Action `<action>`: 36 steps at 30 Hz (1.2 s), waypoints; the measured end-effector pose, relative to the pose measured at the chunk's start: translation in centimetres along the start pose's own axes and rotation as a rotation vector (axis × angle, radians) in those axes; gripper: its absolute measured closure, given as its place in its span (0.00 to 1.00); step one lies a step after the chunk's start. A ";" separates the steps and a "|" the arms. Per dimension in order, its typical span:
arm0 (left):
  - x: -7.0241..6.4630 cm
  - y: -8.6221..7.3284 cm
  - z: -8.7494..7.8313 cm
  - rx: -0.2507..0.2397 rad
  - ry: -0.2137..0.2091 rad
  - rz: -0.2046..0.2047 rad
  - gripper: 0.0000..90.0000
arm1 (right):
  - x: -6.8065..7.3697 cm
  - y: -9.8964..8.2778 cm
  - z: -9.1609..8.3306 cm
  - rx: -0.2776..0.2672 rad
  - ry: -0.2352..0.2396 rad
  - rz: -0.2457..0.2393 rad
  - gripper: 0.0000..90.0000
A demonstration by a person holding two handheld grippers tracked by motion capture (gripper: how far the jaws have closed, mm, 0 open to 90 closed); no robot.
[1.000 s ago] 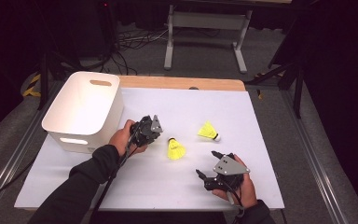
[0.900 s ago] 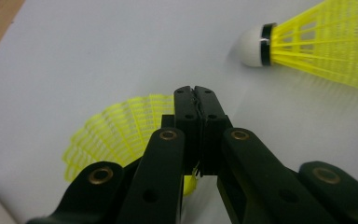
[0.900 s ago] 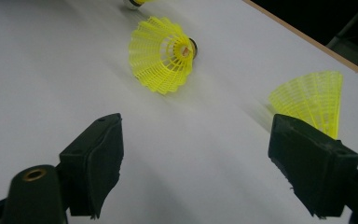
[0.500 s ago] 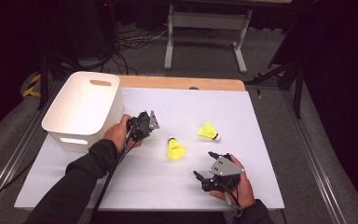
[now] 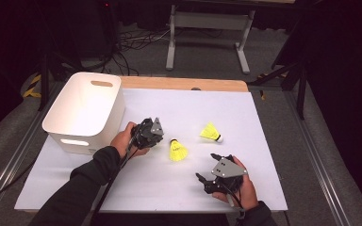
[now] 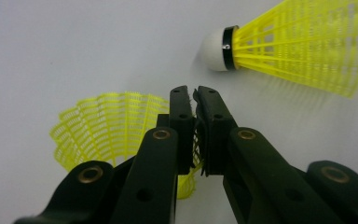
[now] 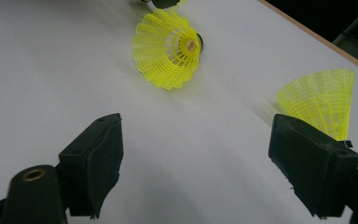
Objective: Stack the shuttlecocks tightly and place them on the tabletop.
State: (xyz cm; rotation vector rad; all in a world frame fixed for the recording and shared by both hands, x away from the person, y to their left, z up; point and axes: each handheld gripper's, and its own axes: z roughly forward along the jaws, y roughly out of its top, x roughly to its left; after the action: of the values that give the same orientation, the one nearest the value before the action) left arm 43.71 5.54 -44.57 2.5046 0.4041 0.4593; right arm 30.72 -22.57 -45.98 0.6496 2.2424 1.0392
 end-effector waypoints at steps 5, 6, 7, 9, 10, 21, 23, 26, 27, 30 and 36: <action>-0.6 -0.1 0.3 0.020 -0.007 0.014 0.89 | 0.1 0.0 0.1 0.006 0.001 -0.004 0.21; -0.6 -0.1 0.3 0.028 -0.003 0.015 0.88 | 0.1 0.0 0.1 0.008 0.000 -0.004 0.21; -0.6 -0.1 0.3 0.025 0.010 0.027 0.86 | 0.1 0.0 0.1 0.008 0.000 -0.003 0.21; -0.6 -0.1 0.4 0.015 0.006 0.024 0.84 | 0.0 -0.1 0.1 0.008 0.002 -0.001 0.21; -0.5 -0.1 0.4 0.010 0.000 0.021 0.85 | 0.0 -0.1 0.2 0.010 0.002 0.000 0.21; -0.3 0.3 0.4 -0.024 0.042 0.013 0.84 | -0.1 -0.3 0.3 0.020 0.003 0.010 0.21; -0.1 0.4 0.3 -0.031 0.052 0.006 0.83 | -0.1 -0.3 0.3 0.021 0.004 0.009 0.21; 0.0 0.6 0.4 -0.041 0.044 0.000 0.83 | -0.1 -0.3 0.3 0.020 0.004 0.007 0.20; 0.1 0.8 0.4 -0.034 0.047 0.002 0.83 | -0.1 -0.3 0.3 0.020 0.004 0.007 0.20; 0.2 1.2 0.4 -0.031 0.047 0.002 0.82 | -0.2 -0.3 0.3 0.020 0.002 0.009 0.20; 0.7 1.6 0.4 -0.044 0.065 -0.008 0.80 | -0.2 -0.3 0.3 0.021 0.003 0.009 0.20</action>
State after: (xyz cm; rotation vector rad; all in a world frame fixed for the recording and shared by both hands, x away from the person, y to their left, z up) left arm 44.84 4.35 -43.84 2.4495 0.4243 0.5412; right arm 30.99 -22.72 -46.34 0.6679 2.2580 1.0231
